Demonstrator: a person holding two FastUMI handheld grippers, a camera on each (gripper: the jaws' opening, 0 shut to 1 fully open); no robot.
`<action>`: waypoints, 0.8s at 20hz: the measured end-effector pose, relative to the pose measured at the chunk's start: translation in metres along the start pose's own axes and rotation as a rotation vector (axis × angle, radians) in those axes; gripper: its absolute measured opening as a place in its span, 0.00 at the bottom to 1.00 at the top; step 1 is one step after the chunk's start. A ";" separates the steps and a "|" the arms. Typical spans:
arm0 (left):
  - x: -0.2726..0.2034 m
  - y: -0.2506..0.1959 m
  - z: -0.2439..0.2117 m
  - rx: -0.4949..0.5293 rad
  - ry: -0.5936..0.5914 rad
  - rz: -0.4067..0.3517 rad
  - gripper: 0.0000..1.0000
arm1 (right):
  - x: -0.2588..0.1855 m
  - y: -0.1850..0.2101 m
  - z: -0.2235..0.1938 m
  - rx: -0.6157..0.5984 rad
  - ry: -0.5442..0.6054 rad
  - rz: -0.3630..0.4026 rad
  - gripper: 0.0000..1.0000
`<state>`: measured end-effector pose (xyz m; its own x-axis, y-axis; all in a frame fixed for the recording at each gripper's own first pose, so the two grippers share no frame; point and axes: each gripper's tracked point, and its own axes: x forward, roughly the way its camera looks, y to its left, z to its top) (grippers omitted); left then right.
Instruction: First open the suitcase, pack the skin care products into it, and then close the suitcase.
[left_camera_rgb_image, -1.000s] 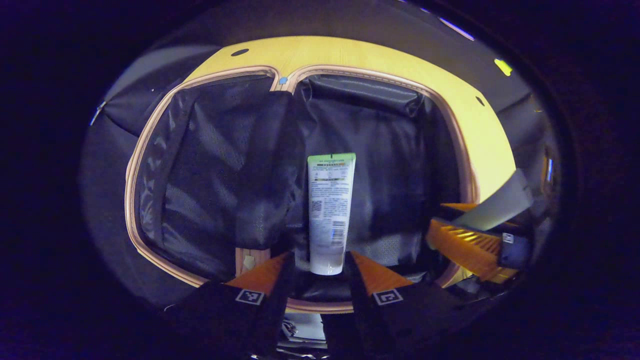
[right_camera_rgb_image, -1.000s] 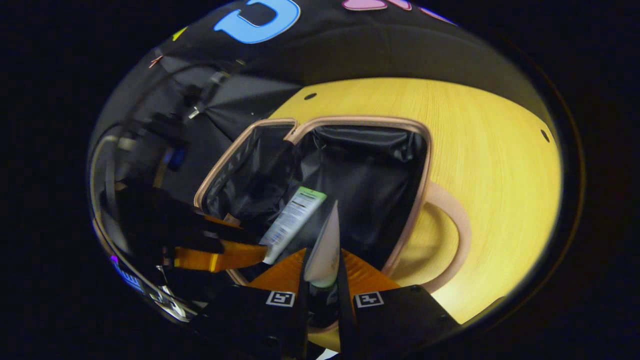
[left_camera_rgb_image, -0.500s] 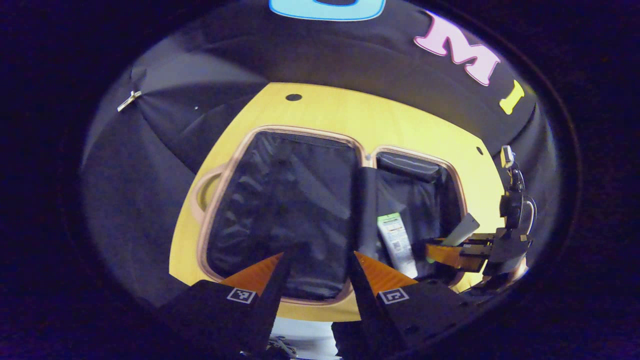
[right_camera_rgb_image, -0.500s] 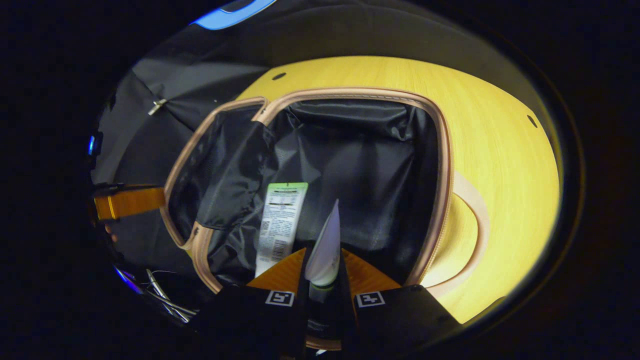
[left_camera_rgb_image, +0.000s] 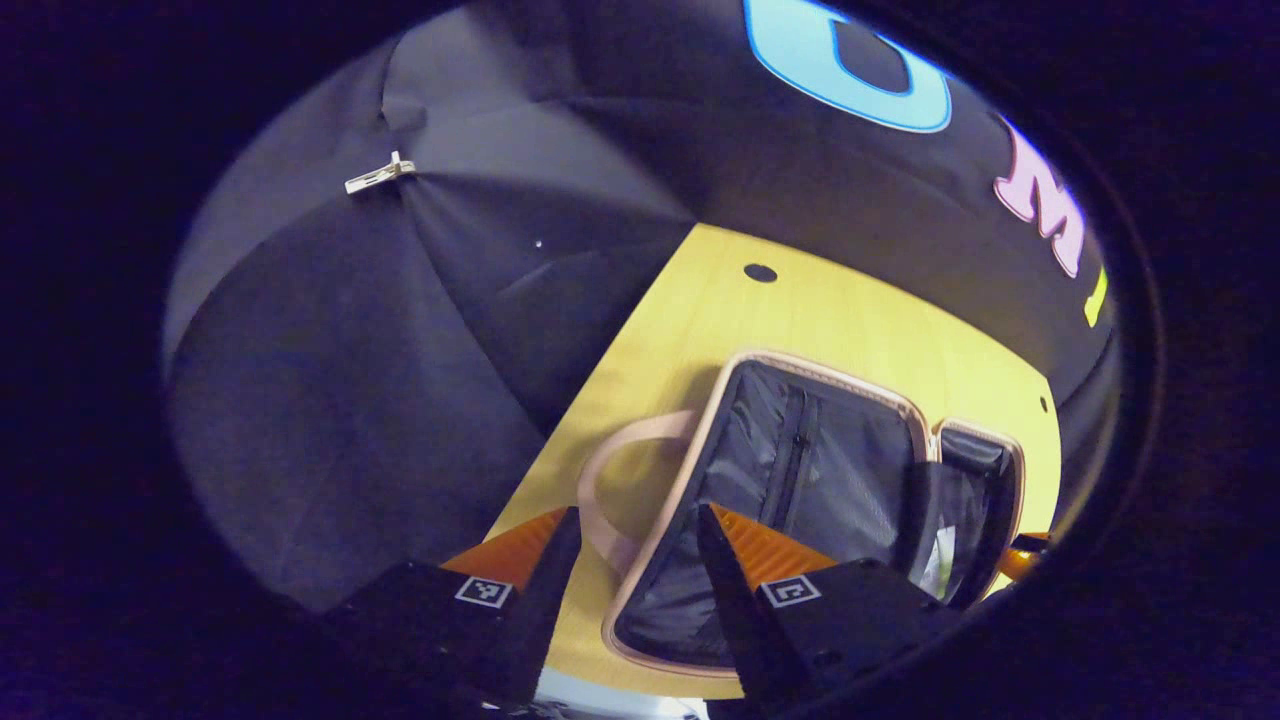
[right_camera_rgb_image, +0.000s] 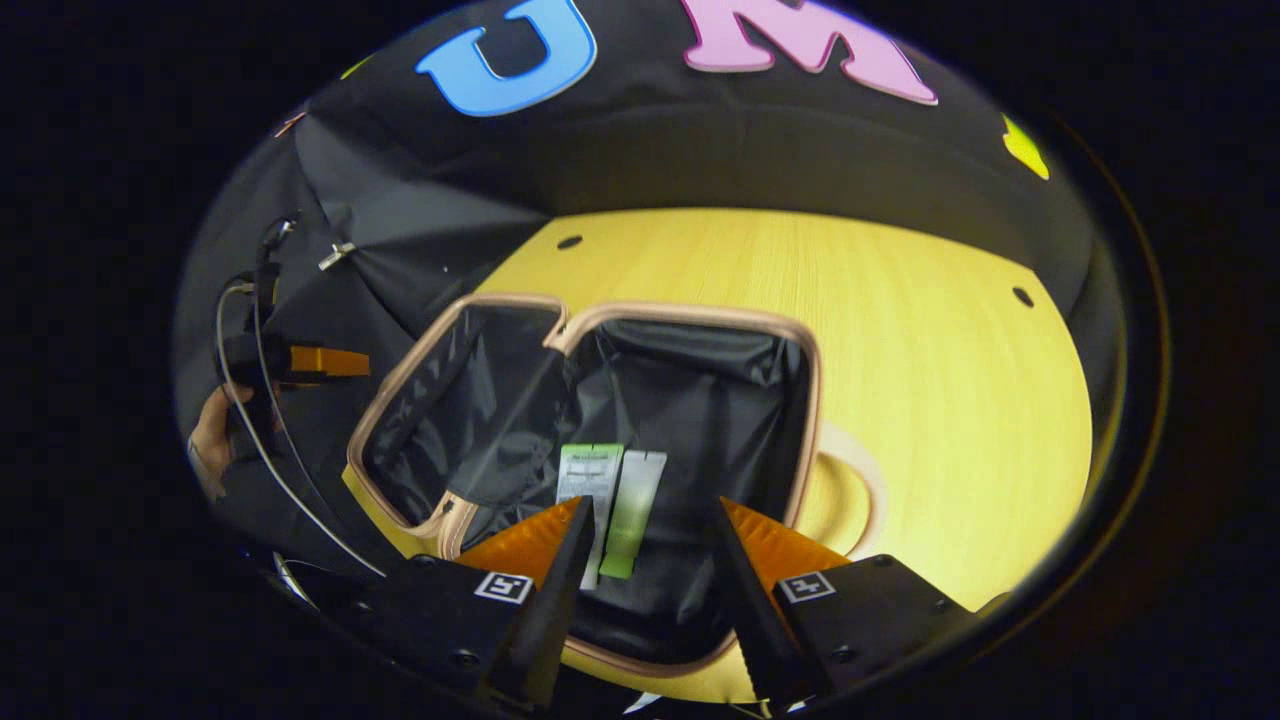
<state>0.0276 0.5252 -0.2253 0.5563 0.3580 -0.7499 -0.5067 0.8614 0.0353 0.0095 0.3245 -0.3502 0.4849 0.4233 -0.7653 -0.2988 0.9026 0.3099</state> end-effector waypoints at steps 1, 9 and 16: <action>0.005 0.004 0.004 -0.037 0.000 0.006 0.75 | -0.003 -0.003 0.010 -0.003 -0.029 -0.002 0.73; 0.085 0.038 -0.039 -0.056 0.254 0.070 0.77 | -0.031 -0.016 0.032 0.019 -0.114 -0.028 0.73; 0.092 0.026 -0.039 0.019 0.243 0.029 0.20 | -0.051 -0.021 0.029 -0.017 -0.168 -0.004 0.73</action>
<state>0.0401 0.5661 -0.3192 0.3653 0.2875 -0.8854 -0.5062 0.8595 0.0703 0.0145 0.2861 -0.3015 0.6163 0.4282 -0.6610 -0.3095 0.9034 0.2967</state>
